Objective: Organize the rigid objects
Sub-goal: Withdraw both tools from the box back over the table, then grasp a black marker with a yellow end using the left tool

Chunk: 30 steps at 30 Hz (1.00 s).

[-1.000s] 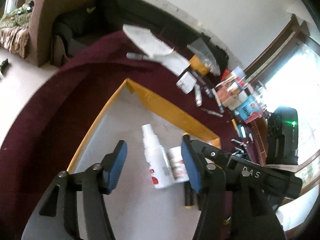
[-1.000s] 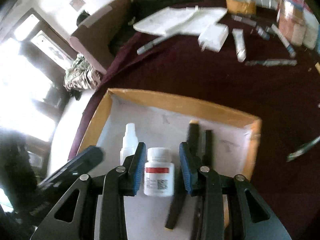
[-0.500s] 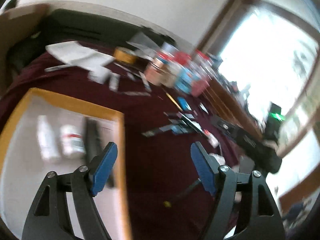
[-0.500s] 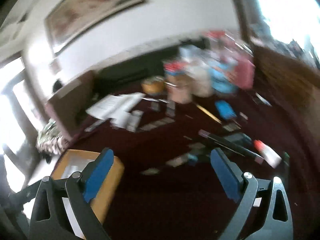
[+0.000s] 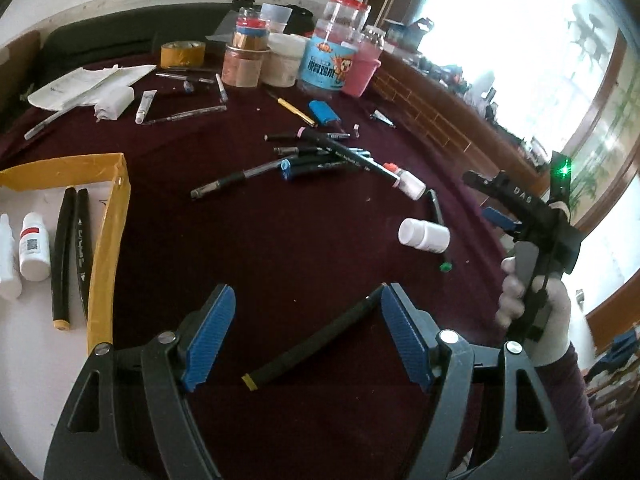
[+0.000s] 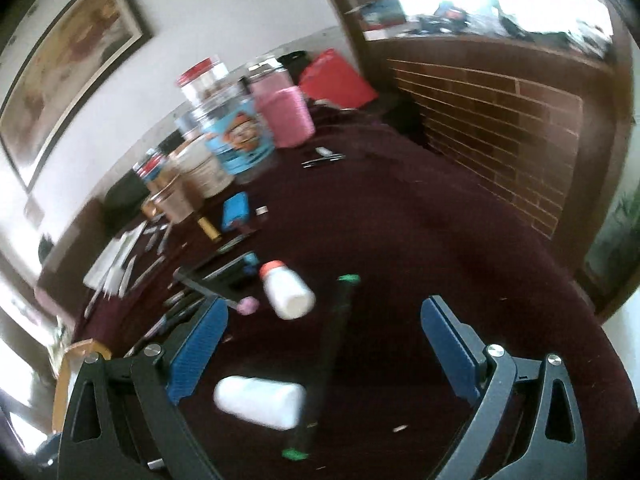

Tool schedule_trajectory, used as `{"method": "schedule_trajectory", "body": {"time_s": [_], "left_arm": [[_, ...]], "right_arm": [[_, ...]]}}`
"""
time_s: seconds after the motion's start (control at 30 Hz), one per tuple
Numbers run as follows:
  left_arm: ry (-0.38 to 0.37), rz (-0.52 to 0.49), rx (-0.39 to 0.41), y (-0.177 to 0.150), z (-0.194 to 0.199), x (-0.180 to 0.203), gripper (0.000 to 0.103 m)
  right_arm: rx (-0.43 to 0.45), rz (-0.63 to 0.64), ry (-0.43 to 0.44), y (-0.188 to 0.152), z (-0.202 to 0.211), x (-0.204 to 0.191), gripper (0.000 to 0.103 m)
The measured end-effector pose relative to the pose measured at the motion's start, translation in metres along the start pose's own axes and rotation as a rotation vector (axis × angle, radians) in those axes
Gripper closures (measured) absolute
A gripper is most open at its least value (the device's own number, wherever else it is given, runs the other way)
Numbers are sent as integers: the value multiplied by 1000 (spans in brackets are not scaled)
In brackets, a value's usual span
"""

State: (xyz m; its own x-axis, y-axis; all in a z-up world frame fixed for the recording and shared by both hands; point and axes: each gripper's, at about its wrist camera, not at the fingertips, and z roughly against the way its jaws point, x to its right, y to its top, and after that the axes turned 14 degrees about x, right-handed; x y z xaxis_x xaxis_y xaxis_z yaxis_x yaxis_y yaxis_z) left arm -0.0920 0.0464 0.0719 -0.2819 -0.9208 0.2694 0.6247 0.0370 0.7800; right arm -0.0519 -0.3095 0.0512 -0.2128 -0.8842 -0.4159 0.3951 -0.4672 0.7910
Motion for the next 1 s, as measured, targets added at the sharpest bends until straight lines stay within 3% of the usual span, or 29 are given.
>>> {"method": "schedule_trajectory", "body": {"time_s": [0.17,0.3,0.47,0.53,0.57,0.6,0.67,0.83,0.93,1.0], "left_arm": [[36,-85,-35,-10,-16,11,28],[30,-208,-62,-23,-40,33,28],[82,-390,-83,-33,-79,61,30],[55,-365,-96,-34,-80,59,53],[35,-332,-100,-33,-77,55,69],[62,-334,-95,-32,-75,52,86],[106,-317,-87,-29,-69,38,90],[109,-158,-90,-22,-61,-5,90],[96,-121,-82,-24,-59,-9,90],[105,-149,-71,-27,-59,-4,81]], "right_arm": [[8,-87,14,-10,-5,28,8],[-52,-141,36,-18,-17,36,8],[-48,-88,25,-22,-17,27,8],[-37,-60,20,-23,-16,21,8],[-35,-50,18,-23,-16,19,8],[-33,-41,15,-24,-16,18,8],[-34,-30,12,-24,-16,15,8],[-47,-44,5,-24,-20,18,8],[-47,-51,-5,-24,-21,20,8],[-55,-53,-7,-24,-22,21,8]]}}
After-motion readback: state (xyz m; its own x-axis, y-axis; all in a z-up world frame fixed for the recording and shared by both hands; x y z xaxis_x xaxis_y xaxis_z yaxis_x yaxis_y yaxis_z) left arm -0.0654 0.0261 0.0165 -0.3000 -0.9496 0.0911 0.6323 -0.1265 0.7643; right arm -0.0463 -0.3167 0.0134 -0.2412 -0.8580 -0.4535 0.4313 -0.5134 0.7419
